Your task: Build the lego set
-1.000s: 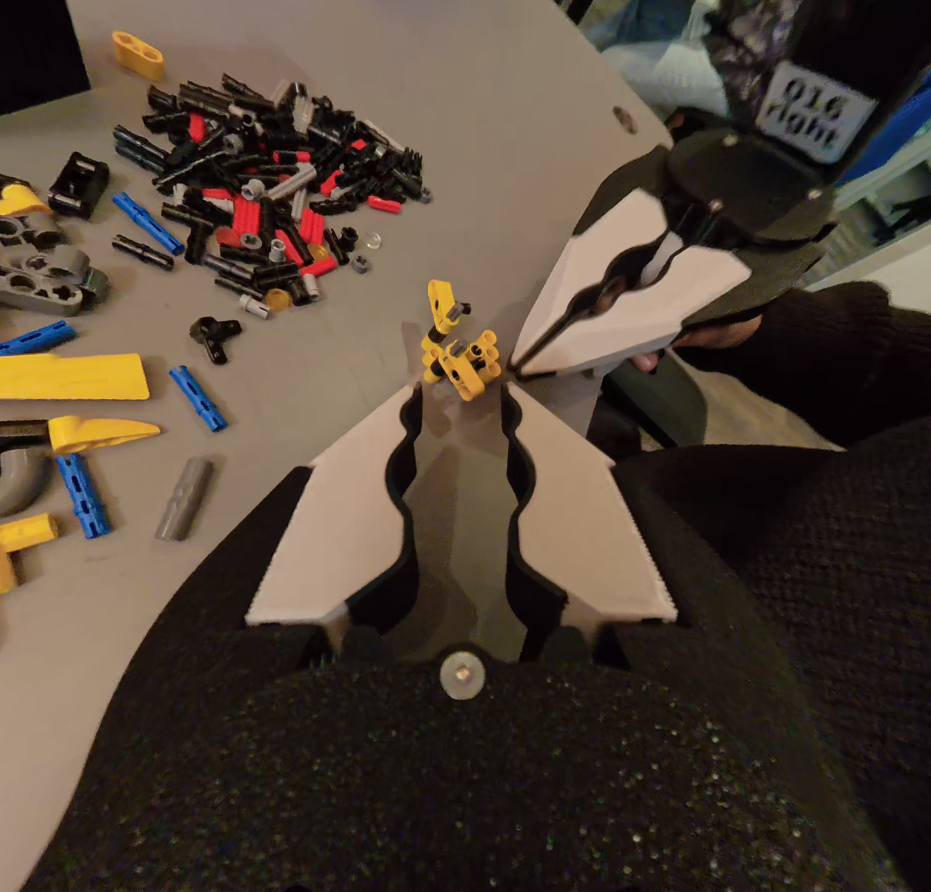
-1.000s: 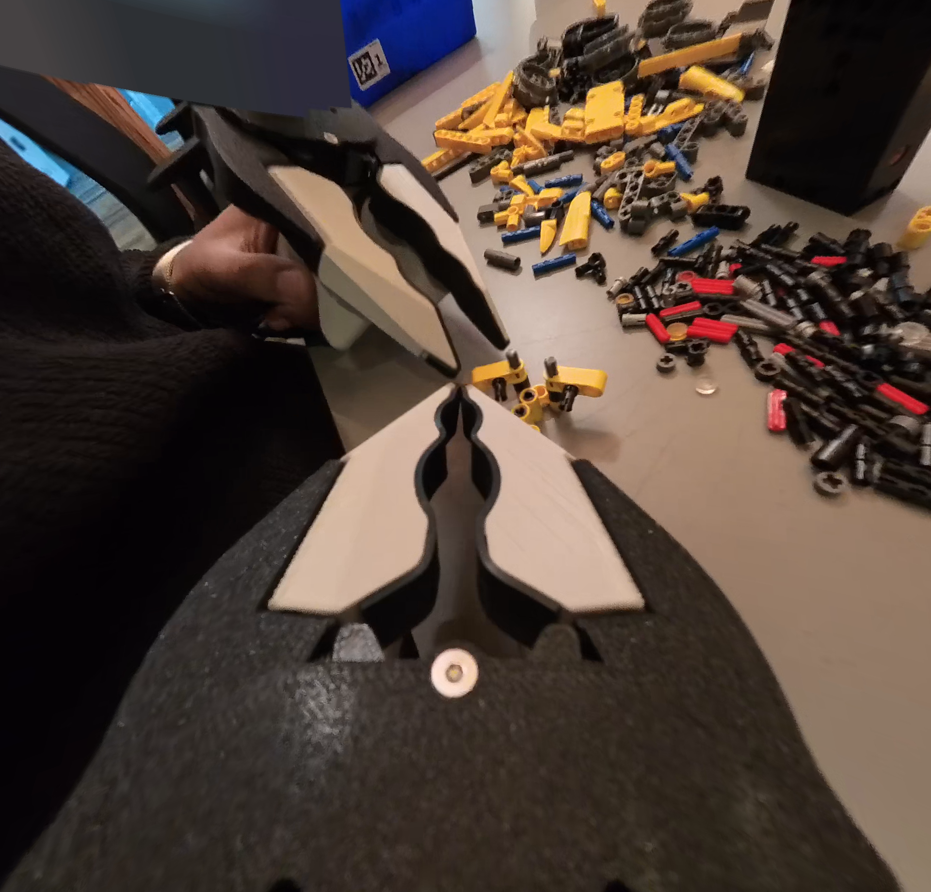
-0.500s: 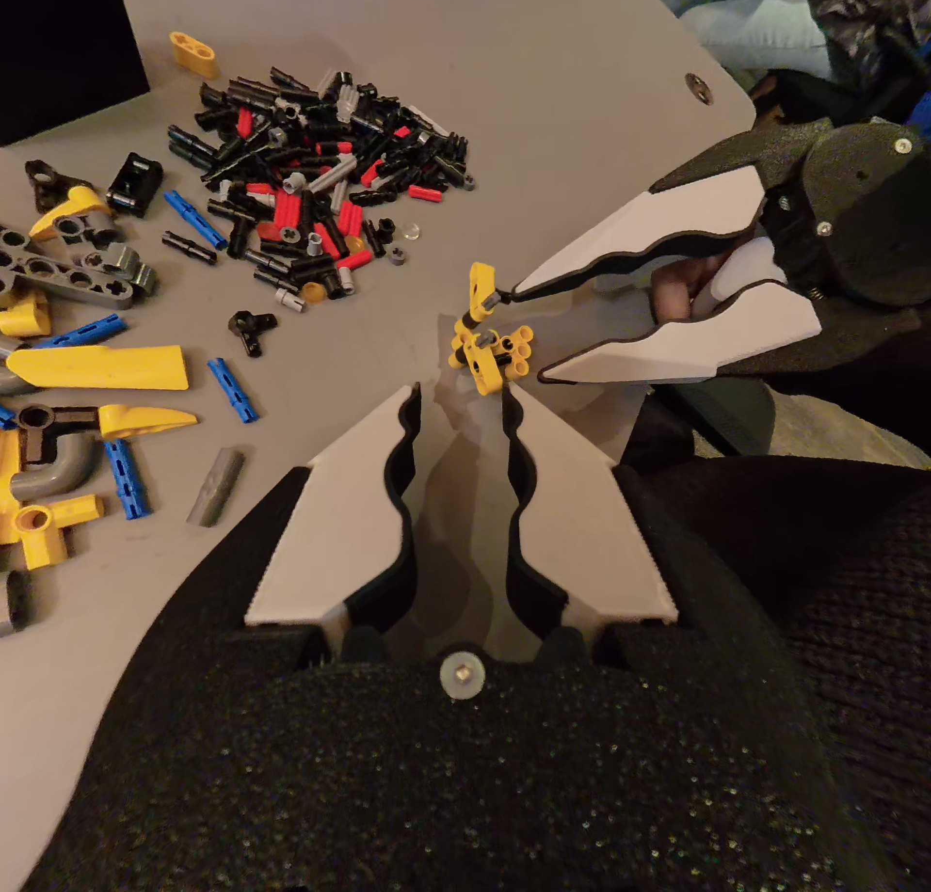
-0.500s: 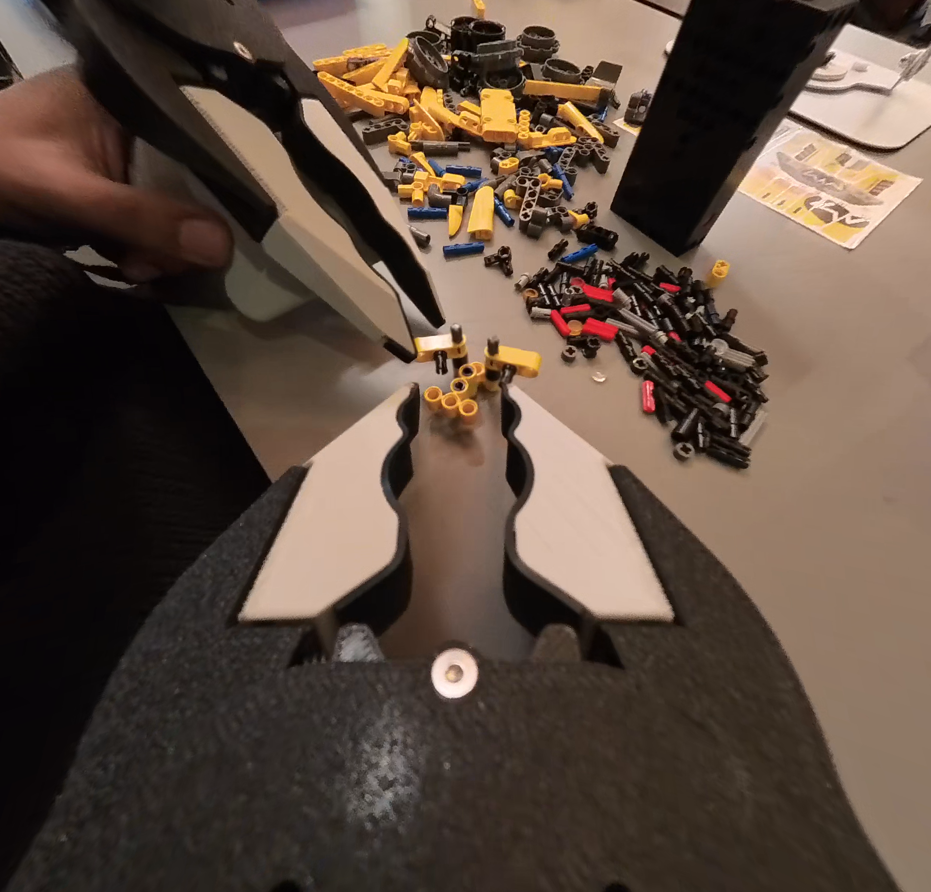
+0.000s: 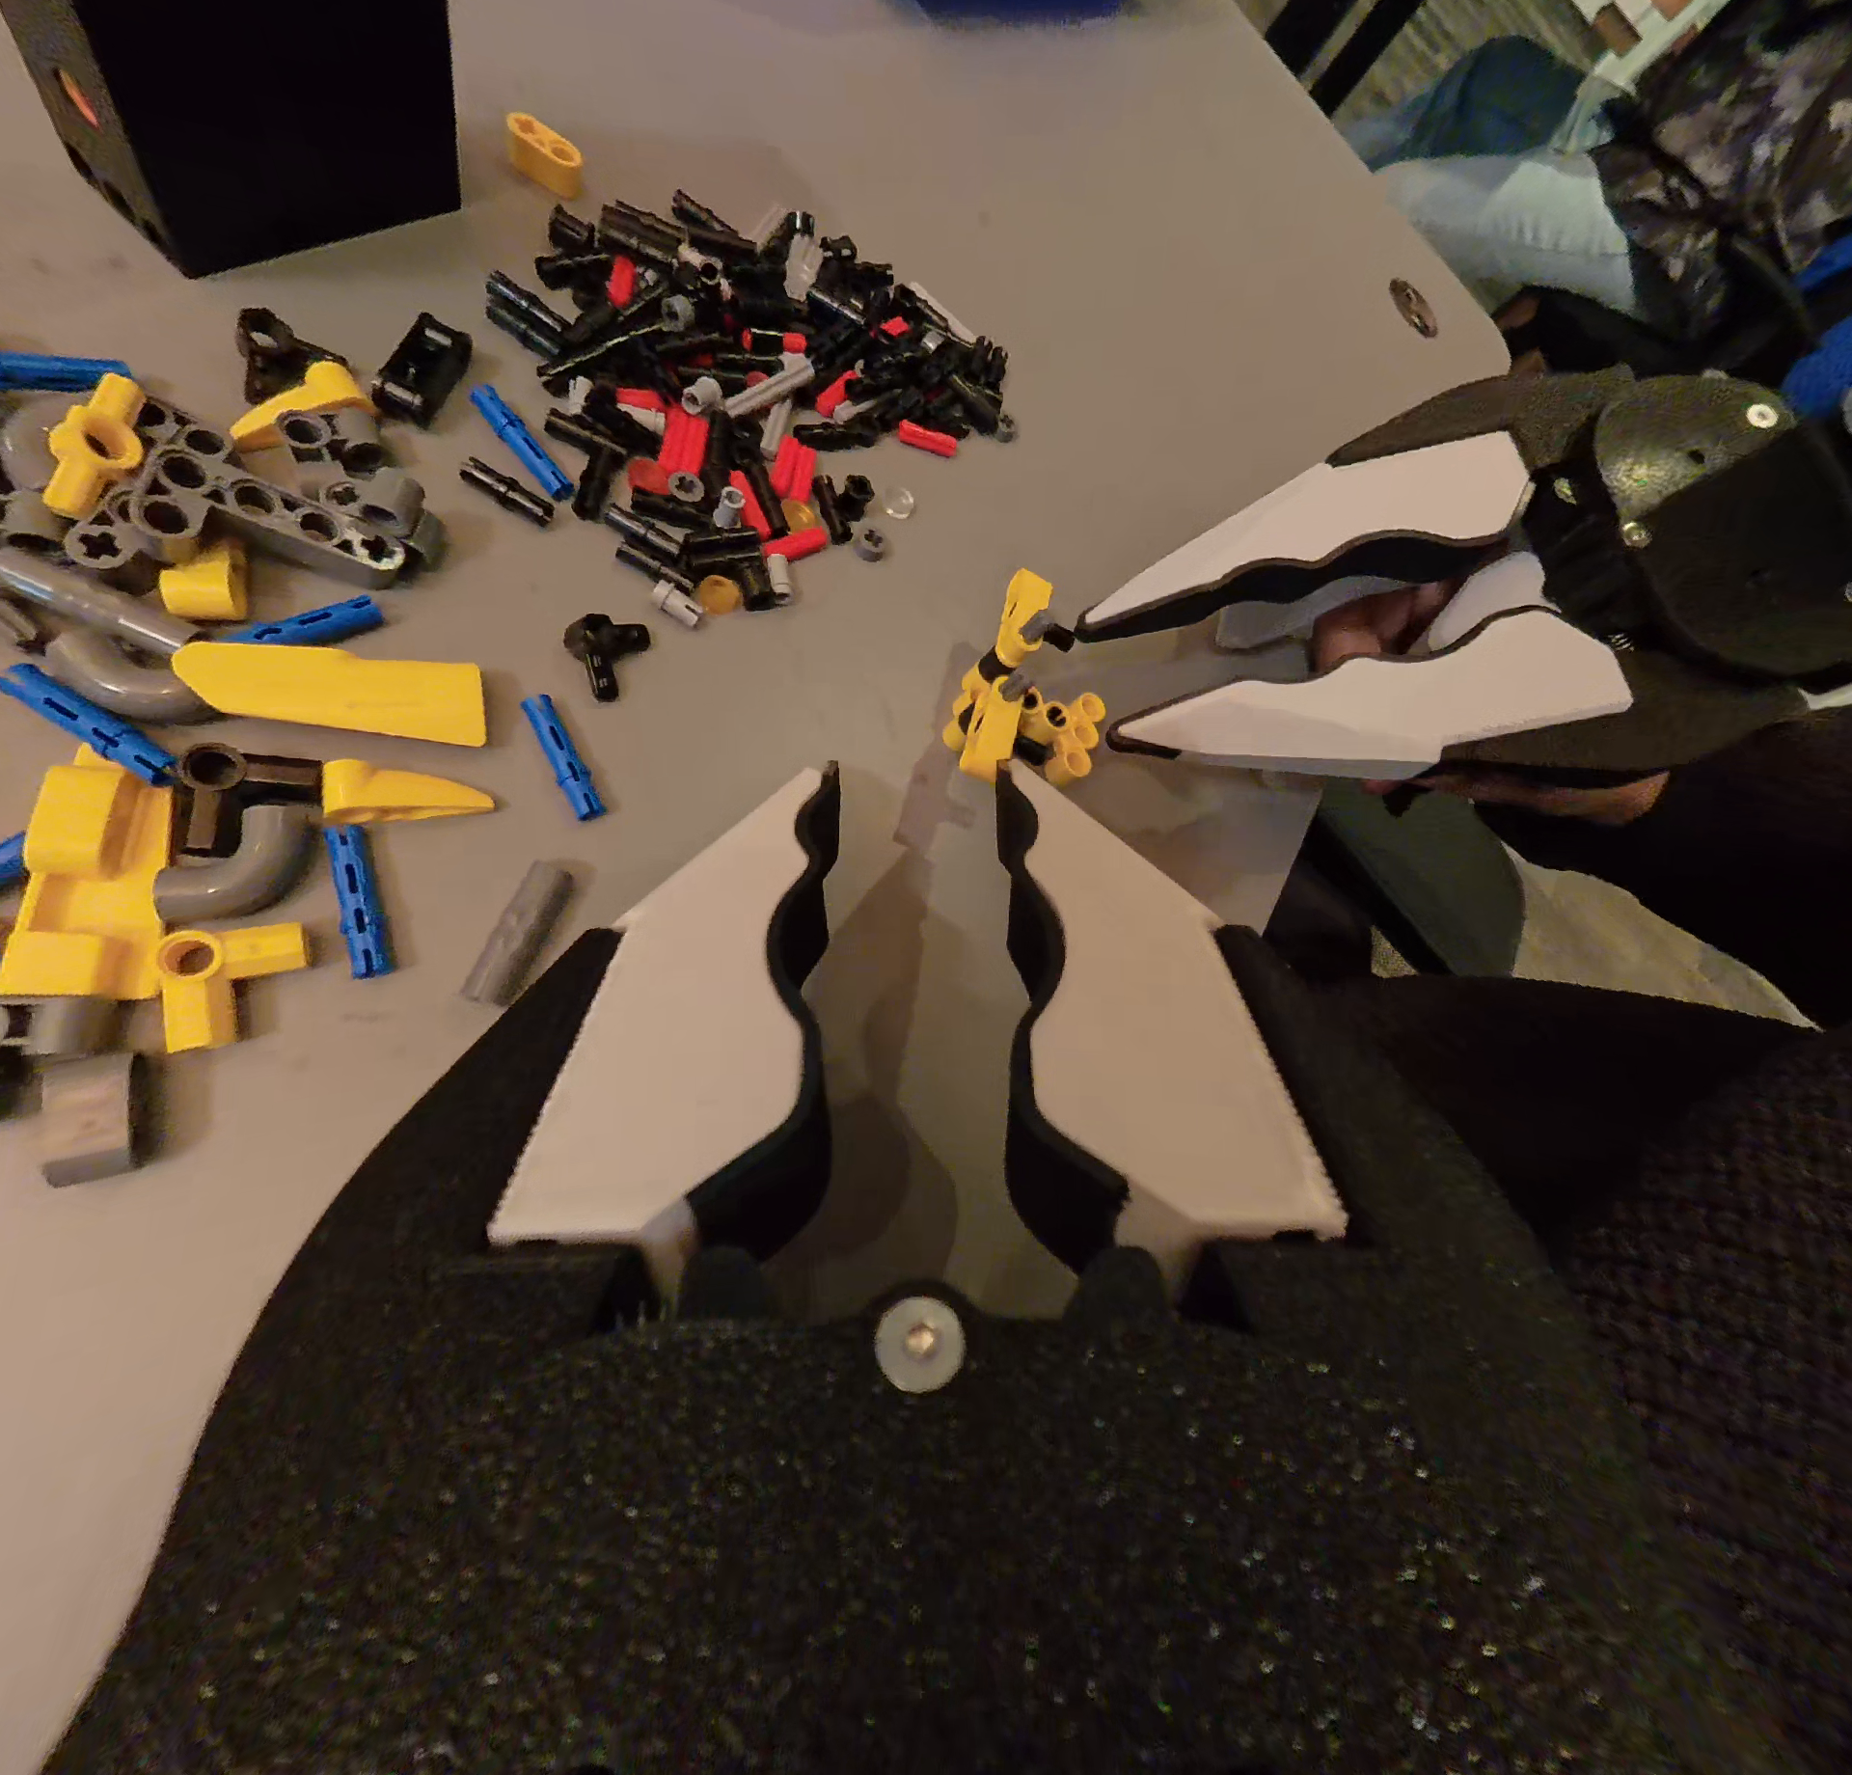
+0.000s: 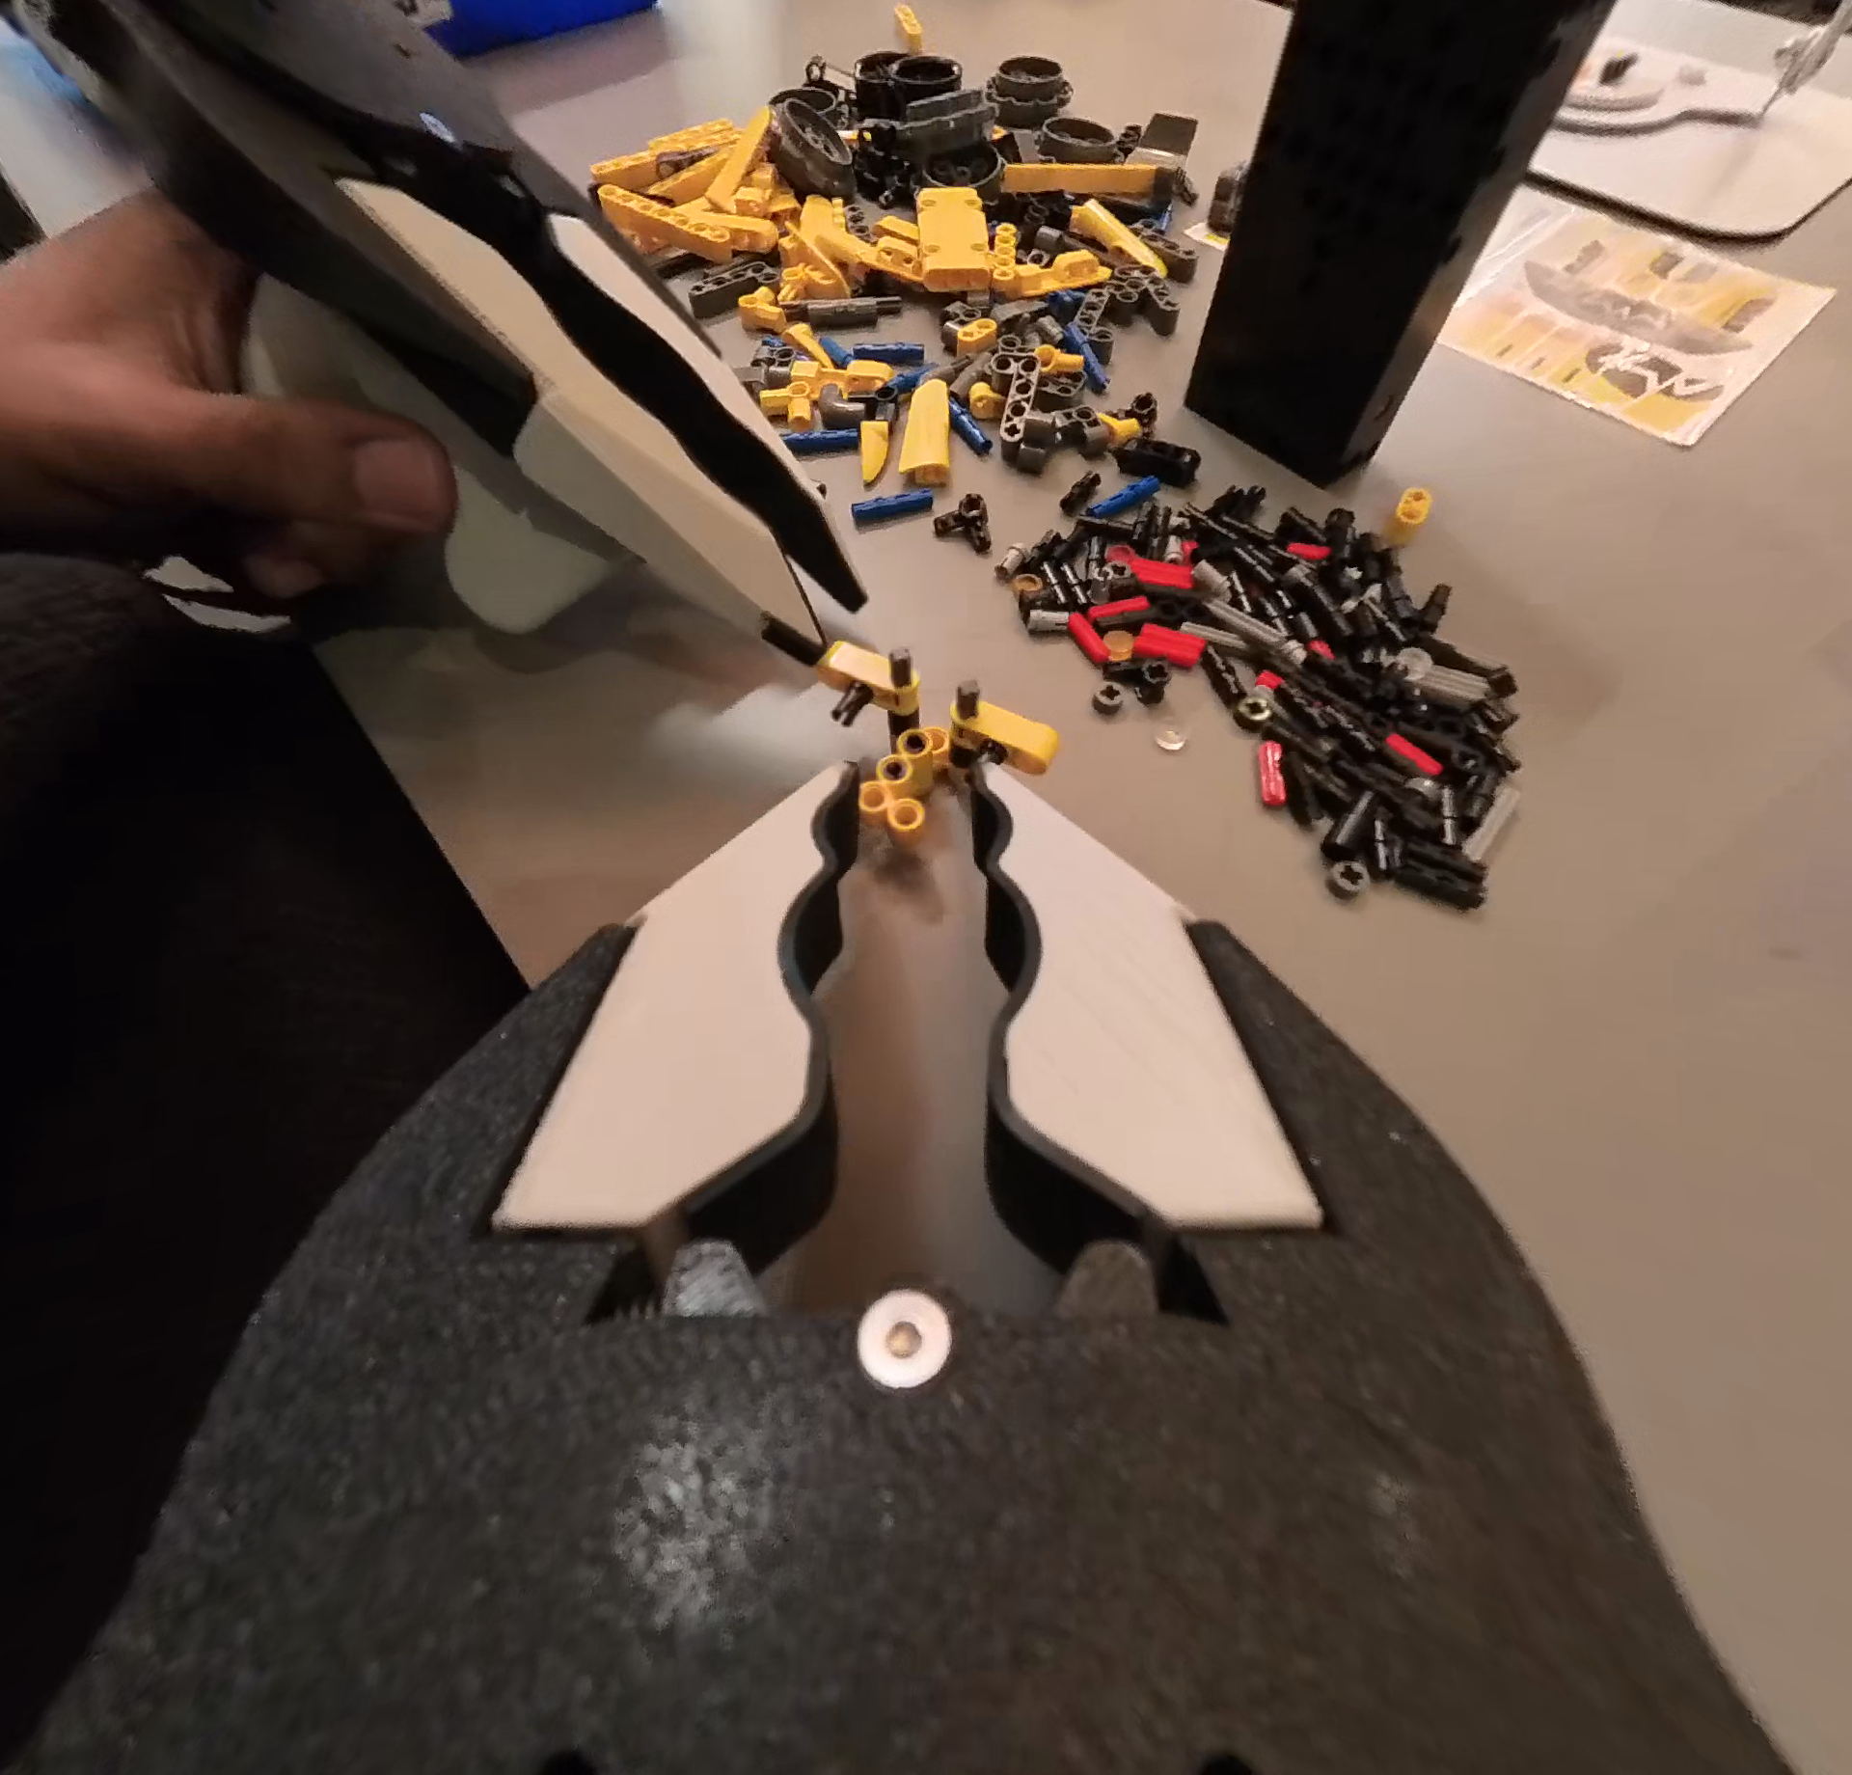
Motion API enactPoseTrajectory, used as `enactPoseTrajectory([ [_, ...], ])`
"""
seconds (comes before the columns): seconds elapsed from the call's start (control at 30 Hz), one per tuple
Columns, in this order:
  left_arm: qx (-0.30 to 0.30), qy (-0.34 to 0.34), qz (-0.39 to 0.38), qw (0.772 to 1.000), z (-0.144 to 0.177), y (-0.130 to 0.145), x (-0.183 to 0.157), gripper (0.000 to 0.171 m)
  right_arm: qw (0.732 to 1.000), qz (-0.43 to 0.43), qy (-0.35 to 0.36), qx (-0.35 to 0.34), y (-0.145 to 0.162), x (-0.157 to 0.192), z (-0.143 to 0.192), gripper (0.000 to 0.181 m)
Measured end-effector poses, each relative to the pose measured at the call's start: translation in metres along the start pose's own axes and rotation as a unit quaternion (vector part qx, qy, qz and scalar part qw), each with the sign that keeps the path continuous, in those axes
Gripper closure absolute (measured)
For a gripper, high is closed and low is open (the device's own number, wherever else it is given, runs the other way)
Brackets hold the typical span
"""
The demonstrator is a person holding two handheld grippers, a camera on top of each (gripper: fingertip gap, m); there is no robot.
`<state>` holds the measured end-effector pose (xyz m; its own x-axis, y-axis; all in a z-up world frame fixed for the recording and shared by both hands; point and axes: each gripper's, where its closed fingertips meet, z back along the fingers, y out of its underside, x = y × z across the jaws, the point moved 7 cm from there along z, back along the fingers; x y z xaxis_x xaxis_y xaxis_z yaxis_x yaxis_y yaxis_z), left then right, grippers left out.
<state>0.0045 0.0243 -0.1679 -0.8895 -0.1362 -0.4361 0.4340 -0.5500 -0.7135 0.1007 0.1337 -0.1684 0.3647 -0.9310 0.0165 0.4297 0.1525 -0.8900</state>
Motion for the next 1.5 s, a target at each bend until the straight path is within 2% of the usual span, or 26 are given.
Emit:
enactPoseTrajectory([
  [0.23,-0.002,0.01,-0.007,1.0,0.0,0.0,-0.002,0.141,0.997,-0.075,0.002,0.0,0.0,-0.012,-0.001,0.159],
  [0.4,-0.001,0.015,-0.004,1.0,0.0,0.0,-0.002,0.14,0.997,-0.072,0.016,0.026,0.002,-0.013,-0.005,0.159],
  [0.67,-0.002,0.018,0.0,1.0,0.0,0.0,-0.002,0.14,0.996,-0.086,0.015,0.024,0.002,-0.015,-0.004,0.163],
  [0.8,-0.009,0.026,-0.001,1.0,0.002,-0.001,-0.003,0.14,0.997,-0.08,-0.008,0.002,0.001,-0.013,0.0,0.163],
  [0.9,-0.042,0.059,-0.022,0.997,0.01,-0.005,-0.008,0.14,0.997,-0.069,0.014,-0.014,0.002,-0.017,0.007,0.162],
  [0.97,-0.095,0.09,-0.063,0.989,0.023,-0.013,-0.011,0.14,0.998,-0.056,0.034,-0.017,0.004,-0.022,0.012,0.162],
  [1.03,-0.145,0.077,-0.08,0.983,0.037,-0.019,-0.005,0.141,0.997,-0.069,0.02,-0.036,0.003,-0.023,0.016,0.163],
  [1.1,-0.17,0.075,-0.074,0.98,0.044,-0.022,0.001,0.141,0.995,-0.084,-0.004,-0.056,0.003,-0.023,0.019,0.164],
  [1.2,-0.17,0.093,-0.046,0.98,0.044,-0.023,0.006,0.141,0.992,-0.106,-0.023,-0.071,0.002,-0.025,0.021,0.17],
  [1.5,-0.193,0.158,0.019,0.968,0.049,-0.025,0.018,0.141,0.99,-0.132,-0.024,-0.047,0.004,-0.029,0.016,0.171],
])
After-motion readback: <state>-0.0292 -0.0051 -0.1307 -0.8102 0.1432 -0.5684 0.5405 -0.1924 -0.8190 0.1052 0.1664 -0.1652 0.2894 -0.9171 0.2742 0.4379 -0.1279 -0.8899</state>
